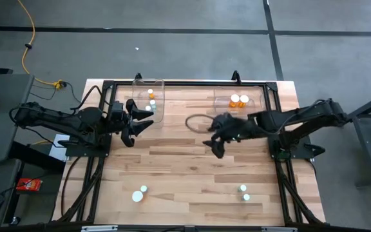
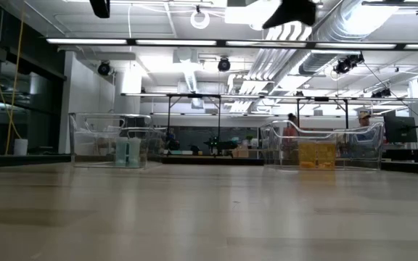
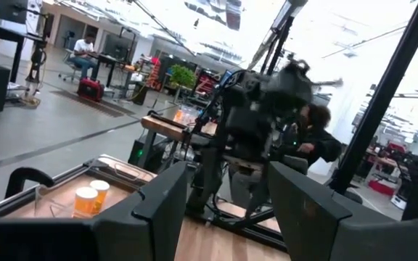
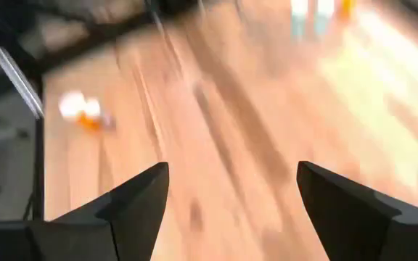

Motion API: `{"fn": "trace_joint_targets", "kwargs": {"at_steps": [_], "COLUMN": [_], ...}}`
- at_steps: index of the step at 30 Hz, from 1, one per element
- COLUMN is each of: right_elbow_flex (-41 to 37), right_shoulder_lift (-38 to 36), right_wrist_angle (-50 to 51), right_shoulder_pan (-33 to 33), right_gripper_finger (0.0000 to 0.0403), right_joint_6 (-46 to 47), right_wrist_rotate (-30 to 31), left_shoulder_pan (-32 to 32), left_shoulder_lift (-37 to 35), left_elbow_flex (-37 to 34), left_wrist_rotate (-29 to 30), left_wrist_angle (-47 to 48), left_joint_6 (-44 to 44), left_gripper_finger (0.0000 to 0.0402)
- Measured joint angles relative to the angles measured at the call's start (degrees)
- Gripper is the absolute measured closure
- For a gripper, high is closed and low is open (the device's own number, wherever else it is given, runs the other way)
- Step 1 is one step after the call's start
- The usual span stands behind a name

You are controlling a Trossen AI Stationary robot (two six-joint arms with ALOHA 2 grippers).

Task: Pick and place medicine bottles into bin by pill shape (circle, oval)
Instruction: Put the transparent pill bottle into the right transparent bin

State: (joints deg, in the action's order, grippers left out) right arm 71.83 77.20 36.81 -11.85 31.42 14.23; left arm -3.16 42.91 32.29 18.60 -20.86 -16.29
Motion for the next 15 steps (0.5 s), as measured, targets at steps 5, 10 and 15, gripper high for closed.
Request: {"fn": "trace_joint_targets", "kwargs": {"at_steps": [5, 10, 15], "right_elbow_flex": [2.95, 0.03, -3.86], "right_shoulder_lift": [2.04, 2.37, 2.69], "right_wrist_angle": [18.96, 28.19, 27.83], "right_shoulder_pan": [-6.93, -15.81, -24.77], "right_gripper_finger": [0.0107, 0.0107, 0.0107], "right_joint_6": [17.94, 42.25, 65.38], "right_wrist_rotate": [0.24, -1.72, -7.84], "left_shoulder_pan": [0.0, 0.02, 0.02], "left_shoulder_lift": [0.01, -0.01, 0.0], "left_elbow_flex": [0.0, 0.0, 0.0], "left_wrist_rotate": [-0.01, 0.01, 0.0], "left_wrist_angle": [0.02, 0.04, 0.02], "left_joint_6": [0.0, 0.0, 0.0], "left_gripper_finger": [0.022, 0.022, 0.022]}}
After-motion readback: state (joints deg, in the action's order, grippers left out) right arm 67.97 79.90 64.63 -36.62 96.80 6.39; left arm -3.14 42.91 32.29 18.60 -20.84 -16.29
